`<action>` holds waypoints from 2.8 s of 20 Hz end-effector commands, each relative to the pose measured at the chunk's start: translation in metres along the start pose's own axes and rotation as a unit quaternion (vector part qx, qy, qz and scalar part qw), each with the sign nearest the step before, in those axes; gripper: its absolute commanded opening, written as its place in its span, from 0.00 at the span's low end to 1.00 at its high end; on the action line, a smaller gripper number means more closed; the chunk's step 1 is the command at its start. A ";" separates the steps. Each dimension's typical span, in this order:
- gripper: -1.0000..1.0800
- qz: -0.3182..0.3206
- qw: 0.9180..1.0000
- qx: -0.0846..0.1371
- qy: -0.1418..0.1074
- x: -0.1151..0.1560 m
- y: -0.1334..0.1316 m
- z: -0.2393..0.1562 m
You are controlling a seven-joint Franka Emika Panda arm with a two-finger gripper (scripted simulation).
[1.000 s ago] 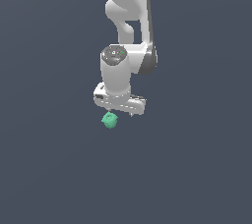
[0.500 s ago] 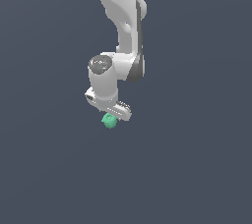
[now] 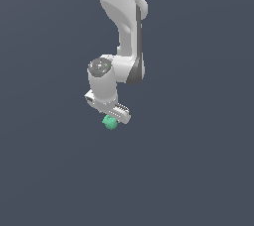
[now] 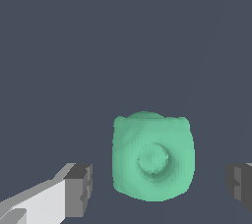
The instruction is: Pick up the object and move it to a goal position.
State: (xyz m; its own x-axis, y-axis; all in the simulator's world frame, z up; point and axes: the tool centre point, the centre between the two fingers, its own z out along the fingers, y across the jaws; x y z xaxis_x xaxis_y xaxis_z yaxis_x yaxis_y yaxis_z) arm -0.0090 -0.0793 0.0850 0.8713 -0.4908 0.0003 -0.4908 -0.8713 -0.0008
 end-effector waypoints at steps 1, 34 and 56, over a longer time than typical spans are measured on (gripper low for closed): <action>0.96 0.000 1.000 0.000 0.000 -0.001 0.000 0.009; 0.00 0.002 1.000 0.000 0.000 -0.005 -0.007 0.011; 0.00 0.003 1.000 -0.001 0.000 -0.036 -0.055 -0.221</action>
State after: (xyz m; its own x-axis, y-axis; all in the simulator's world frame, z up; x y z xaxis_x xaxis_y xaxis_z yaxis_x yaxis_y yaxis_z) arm -0.0128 -0.0175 0.2890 0.8681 -0.4964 0.0016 -0.4964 -0.8681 0.0007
